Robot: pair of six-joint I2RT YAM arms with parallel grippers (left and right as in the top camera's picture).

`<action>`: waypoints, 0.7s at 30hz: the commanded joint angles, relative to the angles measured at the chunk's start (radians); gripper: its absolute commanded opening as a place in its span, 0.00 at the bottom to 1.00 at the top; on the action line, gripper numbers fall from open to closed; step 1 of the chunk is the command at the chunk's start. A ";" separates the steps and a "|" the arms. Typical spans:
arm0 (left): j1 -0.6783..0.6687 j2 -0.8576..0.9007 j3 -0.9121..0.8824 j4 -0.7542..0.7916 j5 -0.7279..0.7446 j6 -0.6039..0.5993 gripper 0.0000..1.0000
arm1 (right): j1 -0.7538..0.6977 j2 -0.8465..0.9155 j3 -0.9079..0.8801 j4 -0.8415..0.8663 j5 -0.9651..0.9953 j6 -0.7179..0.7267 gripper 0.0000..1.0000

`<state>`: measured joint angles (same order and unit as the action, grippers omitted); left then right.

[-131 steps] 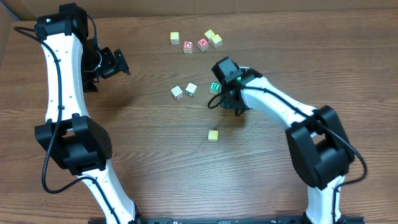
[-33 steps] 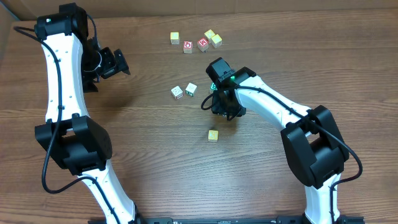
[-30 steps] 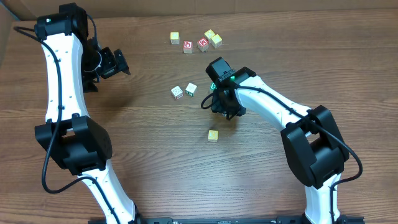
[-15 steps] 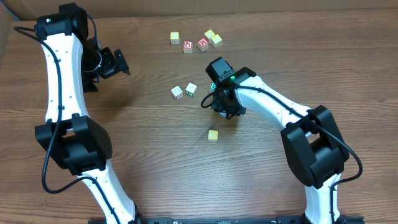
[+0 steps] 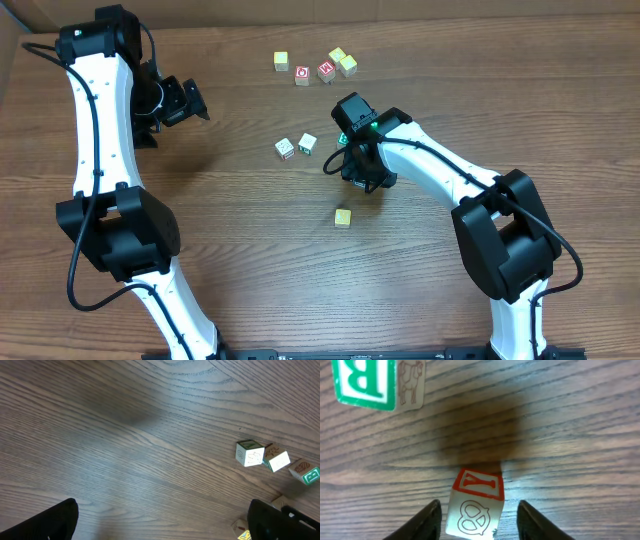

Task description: Flip 5 blocks

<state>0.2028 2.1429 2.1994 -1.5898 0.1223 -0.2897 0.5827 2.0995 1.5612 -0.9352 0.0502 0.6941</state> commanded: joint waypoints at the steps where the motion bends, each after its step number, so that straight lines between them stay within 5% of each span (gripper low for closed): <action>1: -0.007 -0.029 0.008 0.001 -0.002 -0.014 1.00 | 0.001 -0.027 -0.006 0.001 -0.011 0.006 0.35; 11: -0.007 -0.029 0.008 0.001 -0.002 -0.014 1.00 | -0.005 -0.043 0.016 -0.071 -0.021 -0.014 0.24; 21: -0.007 -0.029 0.008 0.001 -0.002 -0.014 1.00 | -0.013 -0.198 0.136 -0.437 -0.150 -0.021 0.24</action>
<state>0.2028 2.1429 2.1994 -1.5898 0.1226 -0.2897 0.5697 1.9831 1.6657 -1.3296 -0.0452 0.6800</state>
